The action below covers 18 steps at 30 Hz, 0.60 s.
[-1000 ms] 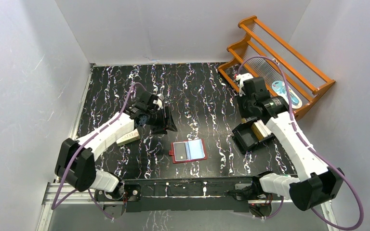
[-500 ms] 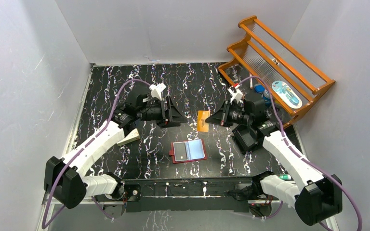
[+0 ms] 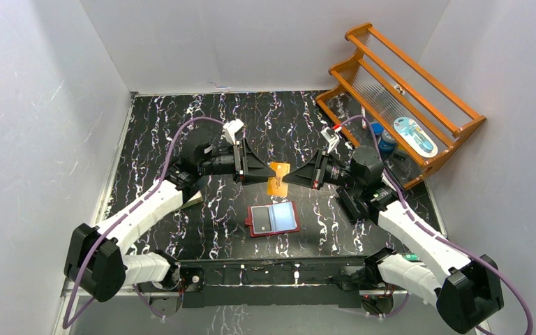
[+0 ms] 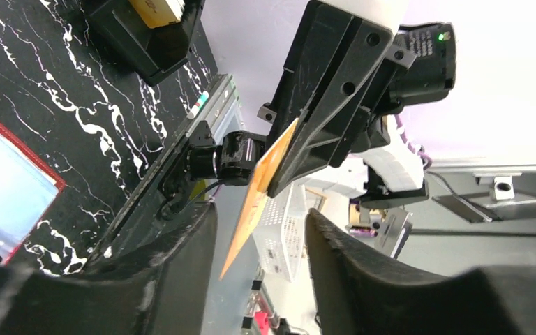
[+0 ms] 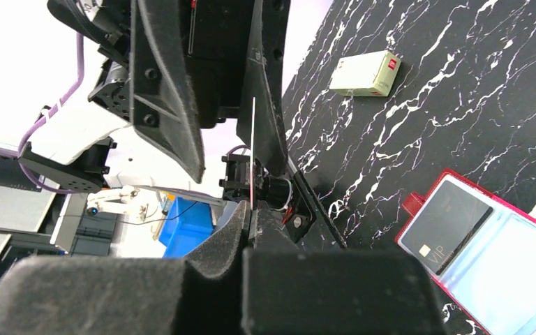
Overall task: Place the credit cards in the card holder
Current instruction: Pass from the right arm to the left
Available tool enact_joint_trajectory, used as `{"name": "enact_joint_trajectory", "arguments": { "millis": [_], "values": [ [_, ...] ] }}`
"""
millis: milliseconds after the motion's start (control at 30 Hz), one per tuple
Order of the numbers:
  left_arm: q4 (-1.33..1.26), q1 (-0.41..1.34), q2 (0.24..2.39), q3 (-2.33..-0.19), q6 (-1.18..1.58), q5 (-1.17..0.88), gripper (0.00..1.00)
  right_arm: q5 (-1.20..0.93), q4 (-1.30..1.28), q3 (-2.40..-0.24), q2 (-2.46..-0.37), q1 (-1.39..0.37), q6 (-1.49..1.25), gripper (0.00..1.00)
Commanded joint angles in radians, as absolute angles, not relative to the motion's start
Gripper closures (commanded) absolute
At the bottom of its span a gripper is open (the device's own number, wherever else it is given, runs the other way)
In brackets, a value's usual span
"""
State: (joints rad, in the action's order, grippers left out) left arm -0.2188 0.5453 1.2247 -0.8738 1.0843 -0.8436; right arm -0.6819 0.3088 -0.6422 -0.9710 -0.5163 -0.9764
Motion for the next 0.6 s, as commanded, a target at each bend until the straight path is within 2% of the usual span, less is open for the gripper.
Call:
{"name": "enact_joint_trajectory", "arguments": {
  "millis": [0,133,167,300,567],
  "values": [
    [-0.337,0.544,1.228,-0.841,1.169,-0.919,0.64,-0.695,0.395,-0.638,-0.977,-0.534,-0.995,1.00],
    [-0.156,0.544,1.222,-0.863,1.078,-0.856,0.97,-0.670,0.318,-0.646,-0.982,-0.534,-0.958,0.94],
    [-0.138,0.544,1.222,-0.862,1.070,-0.846,1.00,-0.663,0.303,-0.649,-0.982,-0.534,-0.947,0.91],
    [-0.160,0.544,1.215,-0.832,1.088,-0.835,1.00,-0.635,0.235,-0.662,-0.977,-0.534,-0.909,0.80],
    [0.092,0.544,1.259,-0.850,0.930,-0.689,1.00,-0.483,-0.032,-0.731,-0.971,-0.533,-0.733,0.53]
  ]
}}
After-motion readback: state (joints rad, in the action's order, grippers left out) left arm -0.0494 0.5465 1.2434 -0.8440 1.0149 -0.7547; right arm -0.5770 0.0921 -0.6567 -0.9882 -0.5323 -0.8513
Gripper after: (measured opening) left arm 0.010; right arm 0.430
